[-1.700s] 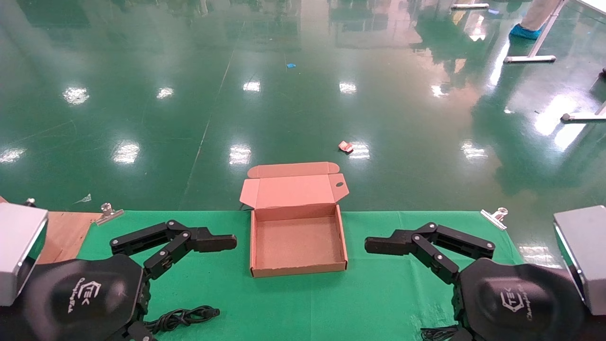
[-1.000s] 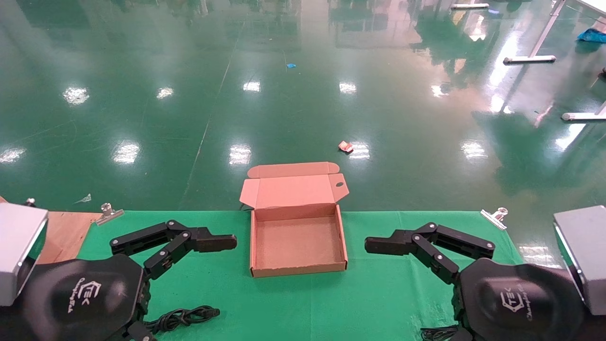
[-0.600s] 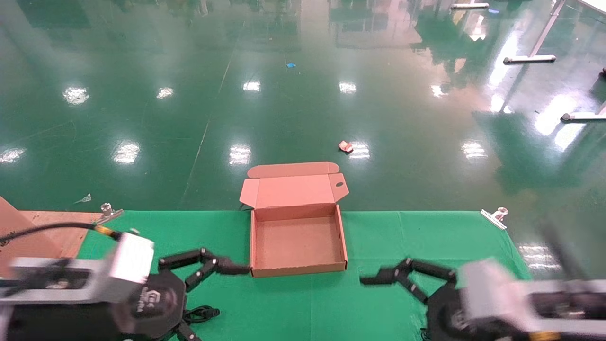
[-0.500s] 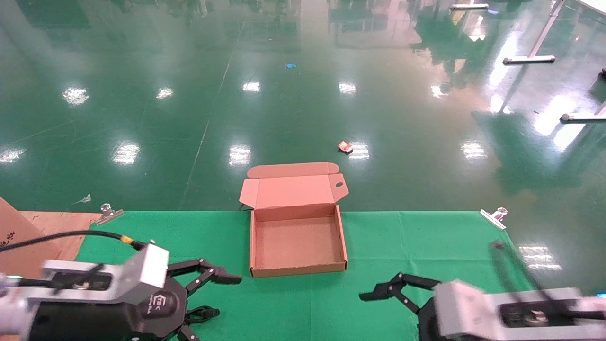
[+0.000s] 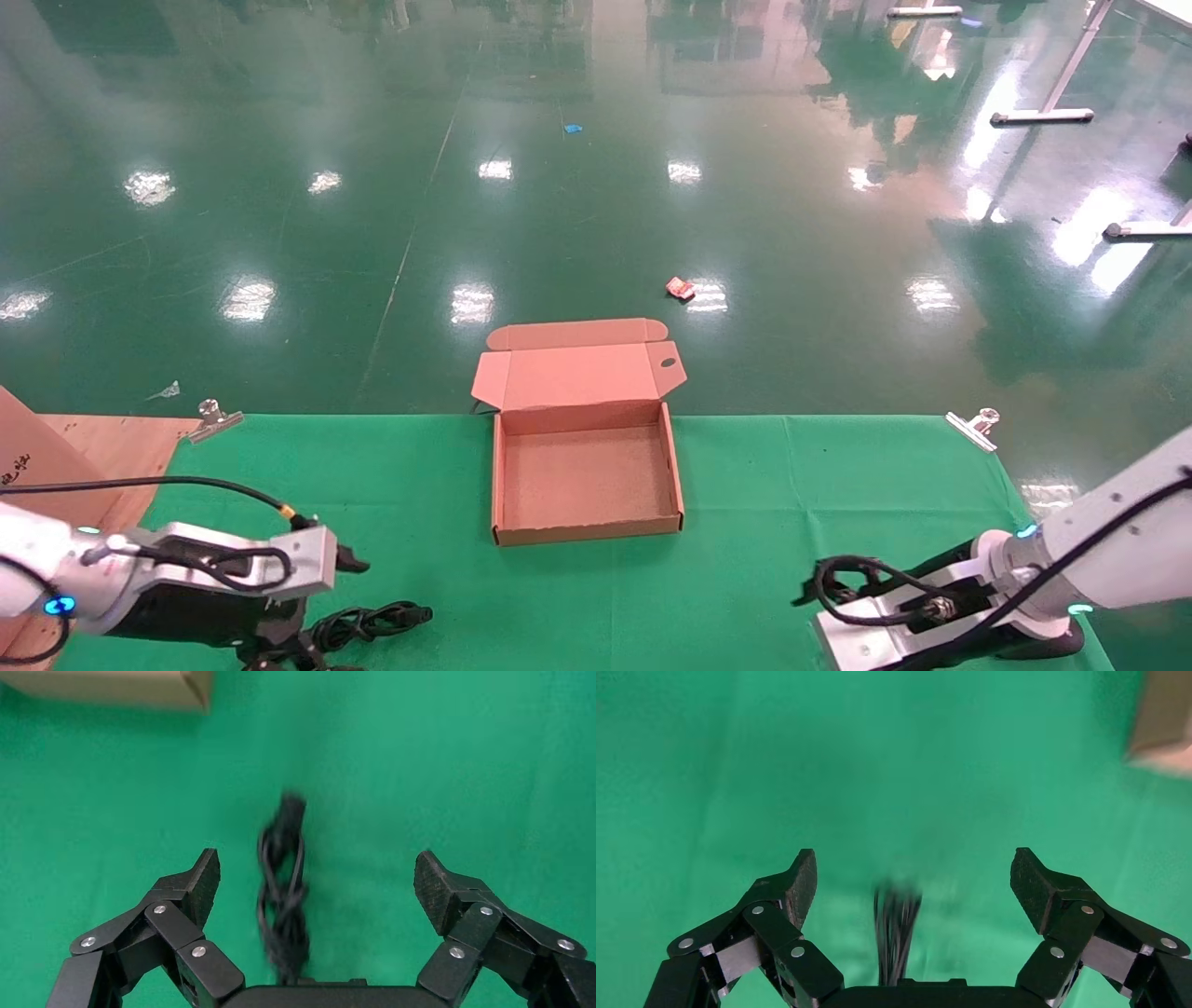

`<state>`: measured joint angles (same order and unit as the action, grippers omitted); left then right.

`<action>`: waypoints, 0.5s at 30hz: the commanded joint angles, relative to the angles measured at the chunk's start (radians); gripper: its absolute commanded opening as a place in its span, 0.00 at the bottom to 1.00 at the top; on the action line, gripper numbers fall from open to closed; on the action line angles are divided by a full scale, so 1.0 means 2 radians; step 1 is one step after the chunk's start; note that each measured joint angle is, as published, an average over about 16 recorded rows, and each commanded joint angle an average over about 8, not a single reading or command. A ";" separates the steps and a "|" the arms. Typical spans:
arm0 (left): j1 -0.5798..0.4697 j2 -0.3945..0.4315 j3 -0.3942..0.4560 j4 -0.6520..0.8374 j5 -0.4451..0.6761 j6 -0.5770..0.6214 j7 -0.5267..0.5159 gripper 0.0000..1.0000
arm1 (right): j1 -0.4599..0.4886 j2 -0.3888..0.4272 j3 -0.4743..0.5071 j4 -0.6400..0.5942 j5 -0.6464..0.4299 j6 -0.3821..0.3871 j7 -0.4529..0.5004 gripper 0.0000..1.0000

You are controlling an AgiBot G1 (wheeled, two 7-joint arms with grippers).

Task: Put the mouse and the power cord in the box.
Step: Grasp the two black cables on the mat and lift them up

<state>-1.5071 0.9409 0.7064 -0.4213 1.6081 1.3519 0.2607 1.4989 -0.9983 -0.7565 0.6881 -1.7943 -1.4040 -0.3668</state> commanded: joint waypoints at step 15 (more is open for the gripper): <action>-0.035 0.081 0.038 0.129 0.070 -0.086 0.049 1.00 | 0.042 -0.067 -0.026 -0.218 -0.062 0.101 -0.126 1.00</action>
<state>-1.5784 1.0990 0.7857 -0.1677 1.7525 1.1889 0.3579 1.5833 -1.1306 -0.8117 0.2645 -1.9201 -1.2108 -0.6167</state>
